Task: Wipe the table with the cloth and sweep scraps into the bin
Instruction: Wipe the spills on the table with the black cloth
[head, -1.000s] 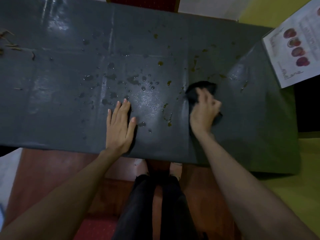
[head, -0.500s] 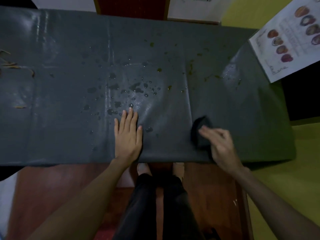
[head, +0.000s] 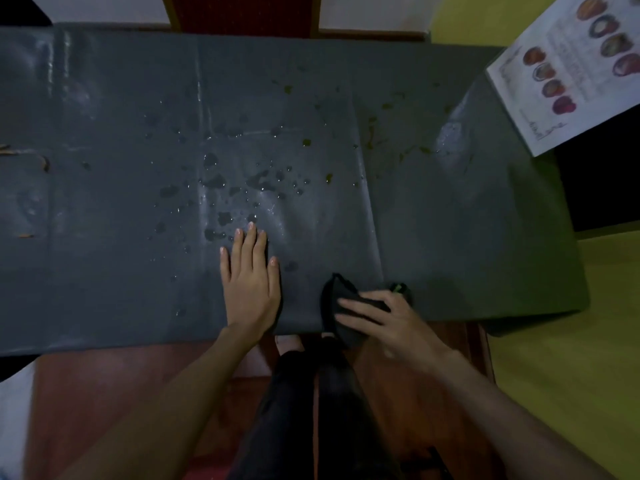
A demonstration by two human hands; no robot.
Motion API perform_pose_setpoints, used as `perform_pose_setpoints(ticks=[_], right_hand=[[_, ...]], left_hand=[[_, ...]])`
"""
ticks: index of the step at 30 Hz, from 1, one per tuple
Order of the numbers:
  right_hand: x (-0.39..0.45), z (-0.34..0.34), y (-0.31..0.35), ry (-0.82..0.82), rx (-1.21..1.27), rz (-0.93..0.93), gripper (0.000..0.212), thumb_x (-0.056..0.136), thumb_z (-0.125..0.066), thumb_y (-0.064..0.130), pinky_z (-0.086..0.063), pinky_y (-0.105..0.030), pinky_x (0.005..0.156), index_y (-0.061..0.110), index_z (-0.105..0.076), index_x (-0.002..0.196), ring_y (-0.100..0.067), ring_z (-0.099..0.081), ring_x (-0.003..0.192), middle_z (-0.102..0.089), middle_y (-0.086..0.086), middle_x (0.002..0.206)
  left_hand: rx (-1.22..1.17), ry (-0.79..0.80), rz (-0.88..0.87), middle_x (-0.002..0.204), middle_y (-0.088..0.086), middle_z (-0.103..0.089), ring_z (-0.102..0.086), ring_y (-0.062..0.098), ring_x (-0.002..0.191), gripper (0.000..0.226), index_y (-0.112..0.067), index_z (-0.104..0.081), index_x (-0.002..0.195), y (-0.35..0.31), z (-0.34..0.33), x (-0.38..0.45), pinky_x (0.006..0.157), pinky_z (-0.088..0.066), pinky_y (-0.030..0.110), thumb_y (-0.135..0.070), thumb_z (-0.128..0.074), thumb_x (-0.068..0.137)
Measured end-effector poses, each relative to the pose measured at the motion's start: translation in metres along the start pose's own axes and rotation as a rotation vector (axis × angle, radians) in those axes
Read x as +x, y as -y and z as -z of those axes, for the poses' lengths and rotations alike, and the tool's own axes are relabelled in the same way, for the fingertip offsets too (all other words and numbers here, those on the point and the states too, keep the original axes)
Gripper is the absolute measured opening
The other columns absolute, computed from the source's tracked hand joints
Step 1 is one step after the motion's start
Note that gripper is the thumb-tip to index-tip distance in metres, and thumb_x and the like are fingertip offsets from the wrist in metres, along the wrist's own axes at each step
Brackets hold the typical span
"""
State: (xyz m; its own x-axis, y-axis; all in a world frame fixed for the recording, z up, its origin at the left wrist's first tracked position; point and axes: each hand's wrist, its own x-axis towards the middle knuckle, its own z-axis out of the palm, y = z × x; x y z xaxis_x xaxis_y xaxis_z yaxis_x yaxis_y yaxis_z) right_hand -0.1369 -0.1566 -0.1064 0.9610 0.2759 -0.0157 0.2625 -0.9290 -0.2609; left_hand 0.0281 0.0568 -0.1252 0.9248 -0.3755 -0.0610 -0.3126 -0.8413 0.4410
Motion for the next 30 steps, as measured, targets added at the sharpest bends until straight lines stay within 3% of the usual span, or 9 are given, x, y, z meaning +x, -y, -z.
perform_pose_setpoints(ticks=[2,5,8,11,13,17,23,26,30], right_hand=[[-0.020,0.015,-0.027,-0.096,0.005,-0.171,0.071,0.074,-0.035,-0.004,-0.048,-0.040,0.091,0.023,-0.048,0.139,-0.029,-0.051,0.113,-0.050,0.002,0.143],[-0.024,0.033,-0.081,-0.438,0.066,-0.764,0.056,0.085,-0.036,-0.012,-0.036,-0.025,0.096,0.010,-0.054,0.134,-0.035,-0.052,0.106,-0.059,-0.016,0.129],[-0.005,0.045,-0.147,-0.671,0.049,-1.316,0.043,0.094,-0.046,-0.002,-0.029,-0.028,0.100,0.004,-0.048,0.136,-0.038,-0.048,0.115,-0.057,-0.022,0.126],[0.020,0.047,-0.190,-0.723,-0.003,-1.717,0.038,0.099,-0.042,0.012,-0.031,-0.039,0.097,0.009,-0.045,0.137,-0.036,-0.043,0.121,-0.050,-0.015,0.138],[0.040,0.044,-0.204,-0.691,-0.053,-1.803,0.039,0.098,-0.037,0.013,-0.034,-0.043,0.092,0.012,-0.045,0.136,-0.036,-0.041,0.121,-0.048,-0.013,0.138],[0.072,0.040,-0.217,-0.631,-0.106,-1.691,0.043,0.094,-0.033,0.011,-0.034,-0.042,0.090,0.014,-0.047,0.135,-0.036,-0.042,0.116,-0.048,-0.011,0.137],[0.109,0.032,-0.210,-0.568,-0.090,-1.272,0.042,0.095,-0.040,0.006,-0.036,-0.033,0.087,0.014,-0.049,0.135,-0.033,-0.046,0.101,-0.055,-0.005,0.132],[0.142,0.027,-0.165,-0.554,0.025,-0.878,0.046,0.085,-0.045,-0.002,-0.042,-0.034,0.085,0.009,-0.057,0.129,-0.034,-0.052,0.095,-0.061,-0.004,0.129],[0.147,0.016,-0.097,-0.358,0.104,-0.266,0.052,0.079,-0.057,-0.007,-0.048,-0.038,0.087,0.006,-0.058,0.129,-0.027,-0.051,0.103,-0.060,-0.005,0.132]], left_hand=[[0.017,-0.034,0.026,0.158,0.010,-0.037,-0.026,0.027,0.149,0.052,-0.008,-0.046,0.145,-0.008,0.001,0.008,0.123,-0.009,0.046,-0.031,-0.028,0.102],[0.047,-0.040,-0.053,0.158,0.010,-0.035,-0.025,0.028,0.149,0.051,-0.009,-0.042,0.147,-0.023,0.001,0.039,0.122,-0.010,0.044,-0.030,-0.030,0.102],[0.029,-0.043,-0.097,0.163,0.008,-0.023,-0.013,0.026,0.153,0.051,-0.011,-0.032,0.152,-0.039,-0.002,0.085,0.123,-0.001,0.041,-0.030,-0.028,0.105],[0.026,-0.064,-0.045,0.166,0.008,-0.016,-0.006,0.026,0.154,0.051,-0.010,-0.028,0.154,-0.048,-0.009,0.132,0.123,0.003,0.042,-0.031,-0.027,0.107],[0.060,-0.054,-0.014,0.166,0.008,-0.012,-0.002,0.026,0.154,0.054,-0.010,-0.025,0.155,-0.045,-0.015,0.154,0.123,0.005,0.043,-0.034,-0.024,0.107],[0.090,-0.081,0.042,0.166,0.005,-0.015,-0.006,0.025,0.154,0.055,-0.014,-0.026,0.155,-0.039,-0.026,0.170,0.123,0.003,0.045,-0.038,-0.023,0.106],[0.090,-0.118,0.048,0.165,0.003,-0.020,-0.009,0.023,0.153,0.053,-0.018,-0.029,0.153,-0.037,-0.031,0.169,0.123,0.002,0.044,-0.040,-0.023,0.106],[0.097,-0.118,0.053,0.165,0.002,-0.019,-0.008,0.022,0.154,0.053,-0.018,-0.029,0.154,-0.038,-0.031,0.167,0.123,0.002,0.043,-0.039,-0.023,0.106],[0.094,-0.106,0.058,0.166,0.002,-0.017,-0.007,0.021,0.154,0.052,-0.018,-0.027,0.155,-0.036,-0.027,0.165,0.124,0.002,0.043,-0.036,-0.025,0.106]])
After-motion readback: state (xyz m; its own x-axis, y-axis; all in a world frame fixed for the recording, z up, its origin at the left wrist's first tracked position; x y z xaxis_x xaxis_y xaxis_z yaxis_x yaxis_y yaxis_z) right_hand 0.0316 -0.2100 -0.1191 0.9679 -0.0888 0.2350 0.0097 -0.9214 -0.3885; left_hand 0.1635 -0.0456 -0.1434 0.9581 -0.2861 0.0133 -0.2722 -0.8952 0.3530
